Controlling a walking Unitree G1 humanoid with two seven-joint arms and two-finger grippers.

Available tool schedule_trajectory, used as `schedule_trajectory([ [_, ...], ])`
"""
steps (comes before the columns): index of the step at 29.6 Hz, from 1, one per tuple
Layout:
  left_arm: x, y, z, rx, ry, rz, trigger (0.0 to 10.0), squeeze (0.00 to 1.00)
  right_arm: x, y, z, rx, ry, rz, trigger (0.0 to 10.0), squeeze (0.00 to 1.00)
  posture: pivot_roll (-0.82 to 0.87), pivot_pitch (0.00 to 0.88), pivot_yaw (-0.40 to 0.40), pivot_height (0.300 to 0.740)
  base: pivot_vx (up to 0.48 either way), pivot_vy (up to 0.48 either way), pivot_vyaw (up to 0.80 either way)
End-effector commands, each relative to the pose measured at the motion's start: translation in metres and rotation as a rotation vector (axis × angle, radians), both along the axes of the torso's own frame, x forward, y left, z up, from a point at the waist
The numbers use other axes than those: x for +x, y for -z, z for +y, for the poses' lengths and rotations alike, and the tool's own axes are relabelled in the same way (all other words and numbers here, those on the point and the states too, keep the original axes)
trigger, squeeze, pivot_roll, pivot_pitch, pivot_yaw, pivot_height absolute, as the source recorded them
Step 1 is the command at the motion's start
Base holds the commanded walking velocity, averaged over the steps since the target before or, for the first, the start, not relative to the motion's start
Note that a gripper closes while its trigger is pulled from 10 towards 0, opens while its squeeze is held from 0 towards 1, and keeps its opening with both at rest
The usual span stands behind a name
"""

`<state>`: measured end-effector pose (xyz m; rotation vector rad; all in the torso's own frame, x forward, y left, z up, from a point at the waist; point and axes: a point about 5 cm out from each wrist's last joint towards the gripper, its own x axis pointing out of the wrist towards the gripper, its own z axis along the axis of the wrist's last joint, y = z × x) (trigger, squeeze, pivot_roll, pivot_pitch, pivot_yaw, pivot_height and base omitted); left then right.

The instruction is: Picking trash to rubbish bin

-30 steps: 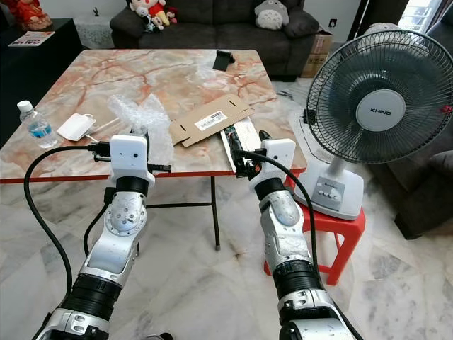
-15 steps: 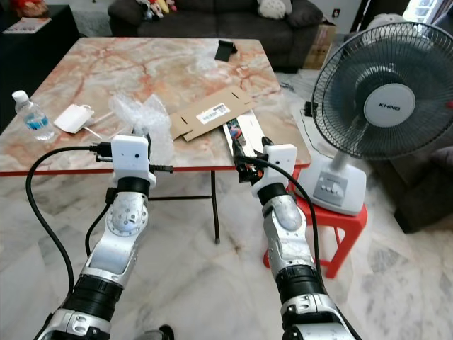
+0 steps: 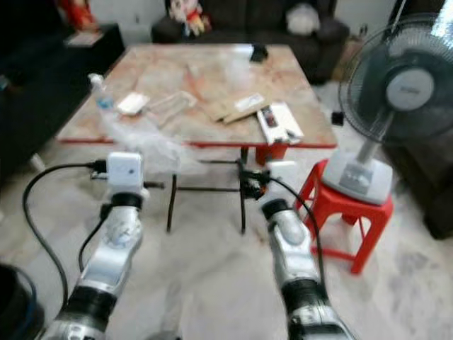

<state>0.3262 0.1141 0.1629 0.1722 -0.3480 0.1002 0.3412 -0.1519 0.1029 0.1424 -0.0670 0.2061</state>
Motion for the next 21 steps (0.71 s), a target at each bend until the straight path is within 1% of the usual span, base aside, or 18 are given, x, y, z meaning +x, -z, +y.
schedule_trajectory([
  [1, 0.003, 0.003, -0.001, 0.001, 0.01, 0.032, 10.0, 0.0, 0.001, 0.001, -0.011, 0.028, 0.042, 0.015, 10.0, 0.0, -0.02, 0.045, -0.04, 0.74, 0.0, 0.0, 0.0],
  [2, 0.003, 0.019, 0.003, -0.017, 0.019, 0.104, 10.0, 0.0, -0.002, 0.009, -0.019, 0.022, 0.066, 0.05, 10.0, 0.0, -0.02, 0.047, -0.041, 0.74, 0.0, 0.0, 0.0],
  [4, 0.003, 0.025, 0.004, -0.026, 0.023, 0.127, 10.0, 0.0, -0.003, 0.012, -0.022, 0.016, 0.074, 0.063, 10.0, 0.0, -0.02, 0.047, -0.041, 0.74, 0.0, 0.0, 0.0],
  [5, 0.002, 0.039, 0.007, -0.014, 0.033, 0.187, 10.0, 0.0, -0.005, 0.019, -0.029, 0.025, 0.098, 0.096, 10.0, 0.0, -0.03, 0.053, -0.042, 0.74, 0.0, 0.0, 0.0],
  [6, 0.0, 0.06, 0.01, -0.014, 0.06, 0.288, 10.0, 0.0, -0.01, 0.03, -0.038, 0.027, 0.13, 0.148, 10.0, 0.0, -0.02, 0.056, -0.045, 0.74, 0.0, 0.0, 0.0],
  [7, 0.0, 0.06, 0.01, -0.014, 0.06, 0.288, 10.0, 0.0, -0.01, 0.03, -0.038, 0.027, 0.13, 0.148, 10.0, 0.0, -0.02, 0.056, -0.045, 0.74, 0.0, 0.0, 0.0],
  [8, -0.008, 0.094, 0.018, -0.016, 0.091, 0.439, 10.0, 0.0, -0.02, 0.05, -0.053, 0.02, 0.183, 0.24, 10.0, 0.0, -0.02, 0.06, -0.046, 0.74, 0.0, 0.0, 0.0],
  [9, -0.008, 0.094, 0.018, -0.016, 0.091, 0.439, 10.0, 0.0, -0.02, 0.05, -0.053, 0.02, 0.183, 0.24, 10.0, 0.0, -0.02, 0.06, -0.046, 0.74, 0.0, 0.0, 0.0],
  [10, -0.012, 0.105, 0.021, -0.016, 0.095, 0.48, 10.0, 0.0, -0.025, 0.056, -0.058, 0.012, 0.199, 0.273, 10.0, 0.0, -0.02, 0.06, -0.046, 0.74, 0.0, 0.0, 0.0],
  [11, -0.021, 0.126, 0.029, -0.053, 0.087, 0.571, 10.0, 0.0, -0.036, 0.072, -0.069, 0.005, 0.237, 0.351, 10.0, 0.0, -0.03, 0.067, -0.048, 0.74, 0.0, 0.0, 0.0],
  [12, -0.029, 0.14, 0.034, -0.07, 0.072, 0.637, 10.0, 0.0, -0.045, 0.082, -0.075, -0.006, 0.261, 0.406, 10.0, 0.0, -0.03, 0.067, -0.048, 0.74, 0.0, 0.0, 0.0],
  [13, -0.034, 0.149, 0.037, -0.081, 0.061, 0.682, 10.0, 0.0, -0.051, 0.089, -0.079, -0.014, 0.278, 0.443, 10.0, 0.0, -0.03, 0.074, -0.049, 0.74, 0.0, 0.0, 0.0],
  [14, -0.038, 0.154, 0.039, -0.084, 0.055, 0.706, 10.0, 0.0, -0.054, 0.093, -0.081, -0.019, 0.286, 0.462, 10.0, 0.0, -0.03, 0.074, -0.049, 0.74, 0.0, 0.0, 0.0],
  [15, -0.038, 0.154, 0.039, -0.084, 0.055, 0.706, 10.0, 0.0, -0.054, 0.093, -0.081, -0.019, 0.286, 0.462, 10.0, 0.0, -0.03, 0.074, -0.049, 0.74, 0.0, 0.0, 0.0],
  [17, -0.061, 0.183, 0.048, -0.128, 0.011, 0.847, 10.0, 0.0, -0.081, 0.119, -0.088, -0.058, 0.304, 0.6, 10.0, 0.0, -0.03, 0.082, -0.052, 0.74, 0.0, 0.0, 0.0],
  [18, -0.061, 0.183, 0.048, -0.128, 0.011, 0.847, 10.0, 0.0, -0.081, 0.119, -0.088, -0.058, 0.304, 0.6, 10.0, 0.0, -0.03, 0.082, -0.052, 0.74, 0.0, 0.0, 0.0],
  [20, -0.085, 0.206, 0.053, -0.16, -0.024, 0.962, 10.0, 0.0, -0.109, 0.141, -0.091, -0.105, 0.306, 0.727, 10.0, 0.0, -0.03, 0.088, -0.055, 0.74, 0.0, 0.0, 0.33],
  [21, -0.091, 0.211, 0.053, -0.173, -0.029, 0.986, 10.0, 0.0, -0.116, 0.147, -0.091, -0.111, 0.306, 0.756, 10.0, 0.0, -0.03, 0.088, -0.055, 0.74, 0.0, 0.0, 0.66],
])
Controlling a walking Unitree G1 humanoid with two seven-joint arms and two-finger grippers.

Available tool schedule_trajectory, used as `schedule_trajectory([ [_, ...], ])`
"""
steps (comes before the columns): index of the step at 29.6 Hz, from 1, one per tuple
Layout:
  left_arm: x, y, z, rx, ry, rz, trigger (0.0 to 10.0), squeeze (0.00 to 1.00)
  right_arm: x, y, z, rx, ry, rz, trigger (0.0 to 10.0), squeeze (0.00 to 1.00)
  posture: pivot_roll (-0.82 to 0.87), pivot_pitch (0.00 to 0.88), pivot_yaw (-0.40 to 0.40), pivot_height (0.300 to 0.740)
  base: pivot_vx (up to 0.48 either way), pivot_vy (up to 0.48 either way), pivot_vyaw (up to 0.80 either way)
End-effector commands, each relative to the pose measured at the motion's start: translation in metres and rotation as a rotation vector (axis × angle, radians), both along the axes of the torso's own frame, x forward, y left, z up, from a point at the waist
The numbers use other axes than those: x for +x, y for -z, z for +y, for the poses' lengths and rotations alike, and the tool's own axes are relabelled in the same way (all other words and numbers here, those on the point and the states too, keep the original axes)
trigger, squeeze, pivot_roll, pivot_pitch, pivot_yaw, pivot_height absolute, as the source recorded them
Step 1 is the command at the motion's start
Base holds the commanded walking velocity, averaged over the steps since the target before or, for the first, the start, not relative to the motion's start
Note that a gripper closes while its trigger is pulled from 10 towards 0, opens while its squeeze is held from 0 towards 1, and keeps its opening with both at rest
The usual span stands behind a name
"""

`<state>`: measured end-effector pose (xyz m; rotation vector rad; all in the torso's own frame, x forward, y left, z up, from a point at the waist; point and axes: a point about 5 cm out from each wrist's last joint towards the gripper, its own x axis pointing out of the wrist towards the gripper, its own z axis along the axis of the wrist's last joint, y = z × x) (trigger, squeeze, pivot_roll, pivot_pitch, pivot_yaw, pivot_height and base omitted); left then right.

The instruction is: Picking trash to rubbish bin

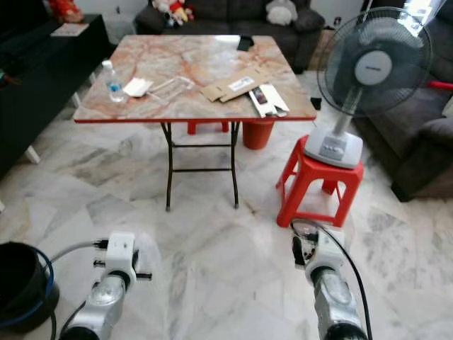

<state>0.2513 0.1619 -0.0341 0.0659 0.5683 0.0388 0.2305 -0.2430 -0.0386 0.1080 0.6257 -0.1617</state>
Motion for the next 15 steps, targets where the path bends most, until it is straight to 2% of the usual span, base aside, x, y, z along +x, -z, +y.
schedule_trajectory([
  [1, -0.016, 0.014, 0.006, -0.018, -0.033, 0.076, 10.0, 0.0, -0.005, 0.005, 0.0, -0.011, -0.011, 0.046, 10.0, 0.0, -0.03, 0.088, -0.055, 0.74, 0.0, 0.0, 0.66],
  [2, -0.023, 0.019, 0.005, -0.022, -0.034, 0.107, 10.0, 0.0, -0.014, 0.011, 0.0, -0.016, -0.013, 0.082, 10.0, 0.0, -0.03, 0.09, -0.058, 0.74, 0.0, 0.0, 0.79],
  [5, -0.047, 0.037, 0.004, -0.005, -0.028, 0.225, 10.0, 0.0, -0.037, 0.027, 0.003, 0.007, 0.0, 0.175, 10.0, 0.0, -0.03, 0.09, -0.061, 0.74, 0.0, 0.0, 0.0],
  [6, -0.061, 0.045, 0.004, -0.002, -0.044, 0.283, 10.0, 0.0, -0.048, 0.033, 0.005, 0.023, 0.009, 0.22, 10.0, 0.0, -0.03, 0.09, -0.061, 0.74, 0.0, 0.0, 0.0],
  [13, -0.074, 0.052, 0.009, 0.008, -0.093, 0.327, 10.0, 0.0, -0.054, 0.036, 0.005, 0.016, 0.004, 0.24, 10.0, 0.0, -0.04, 0.089, -0.06, 0.74, 0.223, 0.0, 0.0],
  [15, -0.074, 0.052, 0.012, 0.014, -0.112, 0.319, 10.0, 0.0, -0.053, 0.036, 0.004, -0.003, -0.011, 0.244, 10.0, 0.0, -0.03, 0.089, -0.063, 0.74, 0.313, 0.0, 0.72],
])
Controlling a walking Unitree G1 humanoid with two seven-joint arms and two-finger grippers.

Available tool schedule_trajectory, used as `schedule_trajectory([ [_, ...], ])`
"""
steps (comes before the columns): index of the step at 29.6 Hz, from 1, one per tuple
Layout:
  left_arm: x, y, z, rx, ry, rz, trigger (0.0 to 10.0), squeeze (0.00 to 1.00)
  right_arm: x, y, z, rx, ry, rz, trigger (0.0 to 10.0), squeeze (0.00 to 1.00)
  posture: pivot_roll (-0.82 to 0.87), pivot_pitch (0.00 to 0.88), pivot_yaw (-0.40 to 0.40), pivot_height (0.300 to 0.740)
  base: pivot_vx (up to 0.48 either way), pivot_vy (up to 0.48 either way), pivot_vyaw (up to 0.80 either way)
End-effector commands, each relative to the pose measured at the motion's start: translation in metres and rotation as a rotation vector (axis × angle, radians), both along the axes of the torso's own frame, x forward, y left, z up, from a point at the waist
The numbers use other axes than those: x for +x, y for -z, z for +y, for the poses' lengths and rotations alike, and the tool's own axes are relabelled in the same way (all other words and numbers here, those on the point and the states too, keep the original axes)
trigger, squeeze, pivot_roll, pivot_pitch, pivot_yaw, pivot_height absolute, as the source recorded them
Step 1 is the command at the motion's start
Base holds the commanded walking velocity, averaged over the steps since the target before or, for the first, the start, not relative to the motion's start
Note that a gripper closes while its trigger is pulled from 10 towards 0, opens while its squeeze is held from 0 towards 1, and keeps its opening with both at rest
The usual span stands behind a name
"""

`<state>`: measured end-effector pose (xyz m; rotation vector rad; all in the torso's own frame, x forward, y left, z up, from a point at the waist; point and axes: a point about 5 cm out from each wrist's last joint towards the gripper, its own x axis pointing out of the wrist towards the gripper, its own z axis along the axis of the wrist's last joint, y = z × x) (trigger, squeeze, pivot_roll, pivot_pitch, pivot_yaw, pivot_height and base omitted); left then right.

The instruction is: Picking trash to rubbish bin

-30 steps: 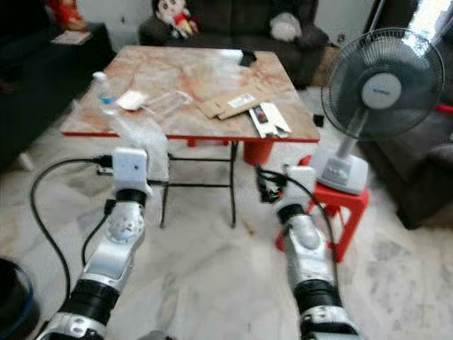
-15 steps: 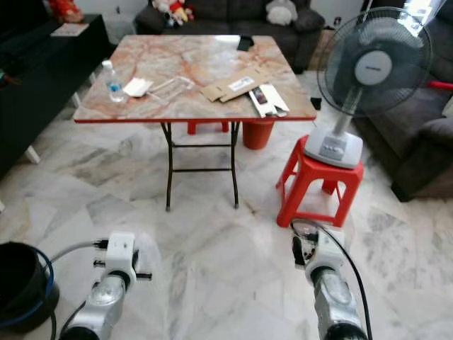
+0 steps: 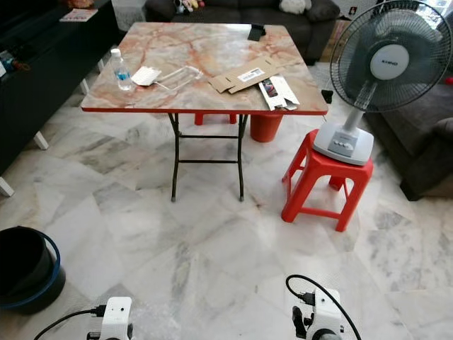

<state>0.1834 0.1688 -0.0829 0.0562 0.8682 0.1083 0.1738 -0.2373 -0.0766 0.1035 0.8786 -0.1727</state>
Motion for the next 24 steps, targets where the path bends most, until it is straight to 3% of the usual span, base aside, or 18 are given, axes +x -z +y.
schedule_trajectory([
  [1, -0.006, 0.003, 0.006, 0.016, -0.036, 0.019, 10.0, 0.0, 0.004, -0.002, -0.002, -0.018, -0.017, -0.01, 10.0, 0.0, -0.03, 0.089, -0.063, 0.74, 0.345, 0.0, 0.77],
  [5, -0.004, 0.001, 0.009, 0.024, -0.052, 0.01, 10.0, 0.0, 0.006, -0.004, -0.003, 0.0, 0.01, -0.017, 10.0, 0.0, -0.03, 0.089, -0.063, 0.74, 0.368, 0.0, 0.63],
  [12, -0.003, 0.001, 0.008, 0.026, -0.059, 0.009, 10.0, 0.0, 0.013, -0.006, 0.0, -0.019, -0.025, -0.037, 10.0, 0.0, -0.03, 0.088, -0.066, 0.74, 0.388, 0.0, 0.12],
  [17, -0.002, 0.0, 0.008, 0.029, -0.071, 0.001, 10.0, 0.0, 0.012, -0.006, 0.001, -0.028, -0.04, -0.031, 10.0, 0.0, -0.03, 0.088, -0.066, 0.74, 0.394, 0.0, 0.77],
  [20, 0.004, -0.004, 0.012, 0.049, -0.083, -0.036, 10.0, 0.0, 0.01, -0.004, 0.003, 0.002, -0.023, -0.022, 10.0, 0.0, -0.03, 0.088, -0.066, 0.74, 0.411, 0.0, 0.0],
  [22, 0.019, -0.015, 0.015, 0.072, -0.098, -0.143, 10.0, 0.0, 0.011, -0.005, 0.004, 0.014, -0.016, -0.038, 10.0, 0.0, -0.03, 0.09, -0.06, 0.74, 0.429, 0.0, 0.0],
  [24, 0.023, -0.018, 0.016, 0.073, -0.108, -0.171, 10.0, 0.0, 0.012, -0.005, 0.004, 0.01, -0.023, -0.04, 10.0, 0.0, -0.03, 0.09, -0.06, 0.74, 0.428, 0.0, 0.0],
])
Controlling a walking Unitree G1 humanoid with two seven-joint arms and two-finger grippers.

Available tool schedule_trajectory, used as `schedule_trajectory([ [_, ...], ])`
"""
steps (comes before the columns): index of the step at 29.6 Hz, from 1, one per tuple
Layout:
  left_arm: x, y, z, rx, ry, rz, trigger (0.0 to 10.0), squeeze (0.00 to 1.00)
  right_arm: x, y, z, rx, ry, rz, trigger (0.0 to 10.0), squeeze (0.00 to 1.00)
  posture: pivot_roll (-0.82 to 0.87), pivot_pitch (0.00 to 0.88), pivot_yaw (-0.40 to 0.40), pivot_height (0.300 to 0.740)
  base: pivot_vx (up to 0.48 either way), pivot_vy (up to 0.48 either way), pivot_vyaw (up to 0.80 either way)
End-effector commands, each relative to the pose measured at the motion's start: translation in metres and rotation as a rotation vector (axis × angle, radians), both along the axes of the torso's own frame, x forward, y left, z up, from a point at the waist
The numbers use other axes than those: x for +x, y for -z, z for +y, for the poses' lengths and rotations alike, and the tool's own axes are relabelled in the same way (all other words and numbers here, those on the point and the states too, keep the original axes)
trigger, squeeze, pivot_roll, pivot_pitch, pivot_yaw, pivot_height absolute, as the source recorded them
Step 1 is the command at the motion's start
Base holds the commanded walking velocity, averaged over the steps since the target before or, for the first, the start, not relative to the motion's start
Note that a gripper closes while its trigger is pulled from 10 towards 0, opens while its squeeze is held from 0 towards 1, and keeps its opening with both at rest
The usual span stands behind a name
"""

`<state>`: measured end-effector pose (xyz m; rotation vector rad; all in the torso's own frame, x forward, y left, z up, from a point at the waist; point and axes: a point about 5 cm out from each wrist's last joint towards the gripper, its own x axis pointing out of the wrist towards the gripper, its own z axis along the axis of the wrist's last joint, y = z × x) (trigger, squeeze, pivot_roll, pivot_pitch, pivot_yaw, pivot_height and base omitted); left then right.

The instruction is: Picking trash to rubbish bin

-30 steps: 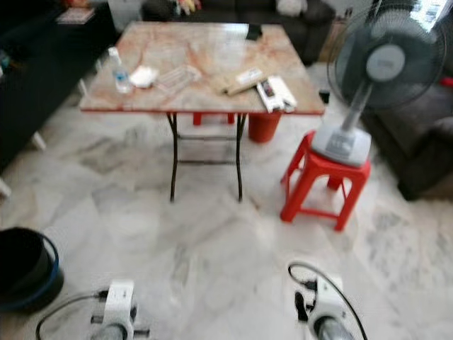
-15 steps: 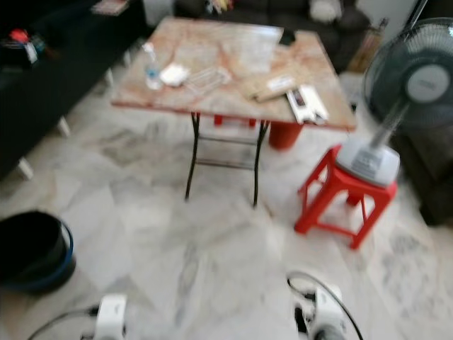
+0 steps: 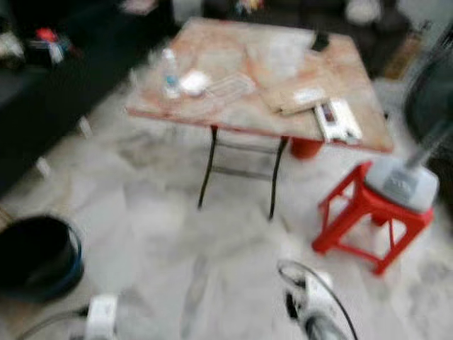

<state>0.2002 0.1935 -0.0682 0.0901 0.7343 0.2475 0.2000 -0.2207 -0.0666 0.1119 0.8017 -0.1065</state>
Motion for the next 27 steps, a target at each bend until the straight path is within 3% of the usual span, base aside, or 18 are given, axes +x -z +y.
schedule_trajectory([
  [1, 0.011, -0.007, -0.008, -0.011, -0.007, -0.075, 10.0, 0.0, -0.012, 0.004, -0.012, -0.025, 0.019, 0.038, 10.0, 0.0, -0.03, 0.09, -0.06, 0.74, 0.431, 0.0, 0.0],
  [2, 0.017, -0.013, -0.006, 0.007, -0.008, -0.123, 10.0, 0.0, -0.01, 0.003, -0.012, -0.028, 0.012, 0.034, 10.0, 0.0, -0.02, 0.091, -0.057, 0.74, 0.428, 0.0, 0.0],
  [7, 0.021, -0.02, -0.001, 0.028, -0.032, -0.185, 10.0, 0.0, -0.008, 0.003, -0.009, -0.039, -0.013, 0.037, 10.0, 0.0, -0.01, 0.089, -0.059, 0.74, 0.431, 0.0, 0.0],
  [16, 0.009, -0.014, 0.004, 0.053, -0.059, -0.166, 10.0, 0.0, -0.011, 0.005, -0.007, -0.061, -0.039, 0.05, 10.0, 0.0, -0.01, 0.088, -0.058, 0.74, 0.431, 0.0, 0.75],
  [27, 0.018, -0.02, 0.005, 0.064, -0.066, -0.194, 10.0, 0.0, -0.014, 0.006, -0.007, -0.068, -0.045, 0.063, 10.0, 0.0, -0.01, 0.087, -0.058, 0.74, 0.431, 0.0, 0.8],
])
